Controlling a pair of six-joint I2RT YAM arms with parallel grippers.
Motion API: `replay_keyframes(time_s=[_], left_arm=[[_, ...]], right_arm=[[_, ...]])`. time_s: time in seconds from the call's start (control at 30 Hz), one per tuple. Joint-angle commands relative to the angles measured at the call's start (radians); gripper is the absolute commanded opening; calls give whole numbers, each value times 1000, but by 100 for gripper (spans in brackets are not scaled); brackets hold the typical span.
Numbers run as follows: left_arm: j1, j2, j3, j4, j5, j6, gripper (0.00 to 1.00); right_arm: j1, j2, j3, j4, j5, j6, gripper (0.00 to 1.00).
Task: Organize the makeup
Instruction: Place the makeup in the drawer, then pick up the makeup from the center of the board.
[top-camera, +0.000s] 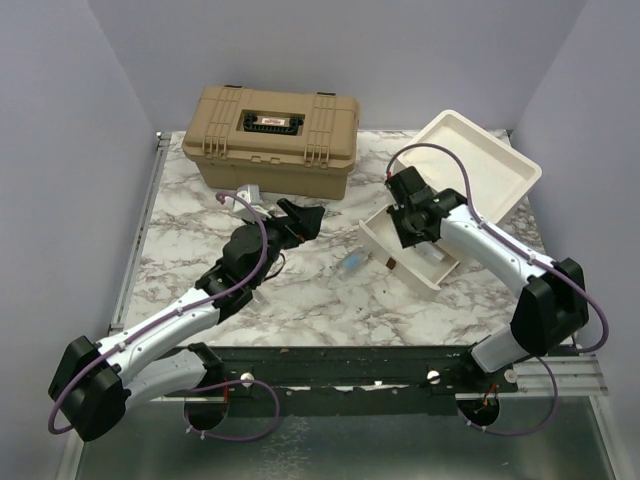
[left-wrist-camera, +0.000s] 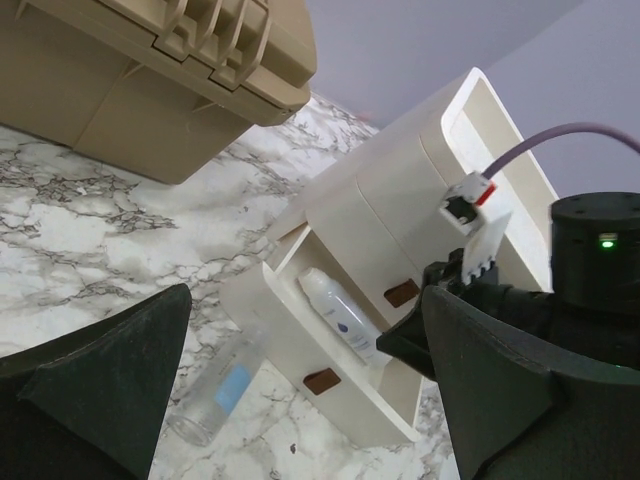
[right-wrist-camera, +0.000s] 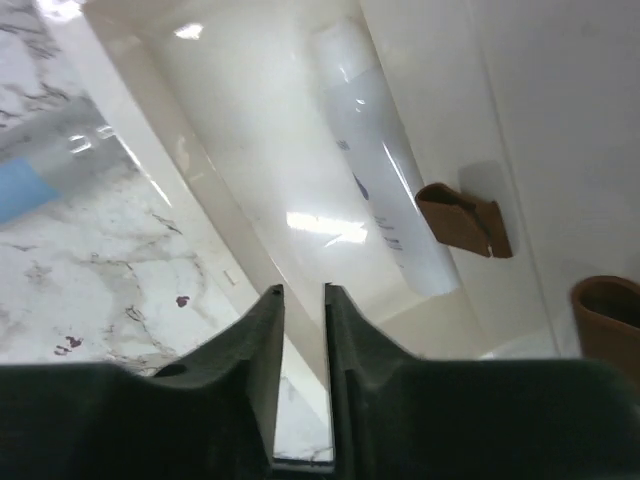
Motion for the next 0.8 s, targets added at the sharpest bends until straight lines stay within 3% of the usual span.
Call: replay_keyframes(time_s=[0.0, 0.03, 0.13, 0.4, 0.63, 0.77], left_arm=[[7, -5, -21, 14, 31, -4, 99], [8, -5, -23, 14, 41, 4, 99], [12, -3, -35, -7, 79, 27, 99], [27, 42, -43, -78, 171, 62, 99], [35, 97, -42, -70, 237, 67, 99], [40, 173, -10, -96, 365, 141, 97]], right_arm=[[7, -59, 1, 100, -87, 42, 19], [8, -64, -4, 108, -84, 57, 12], [7, -121, -39, 164, -125, 67, 11], [6, -426, -213, 487, -393, 94, 22], [7, -533, -279, 631, -492, 150, 46], [7, -583, -307, 693, -529, 180, 58]])
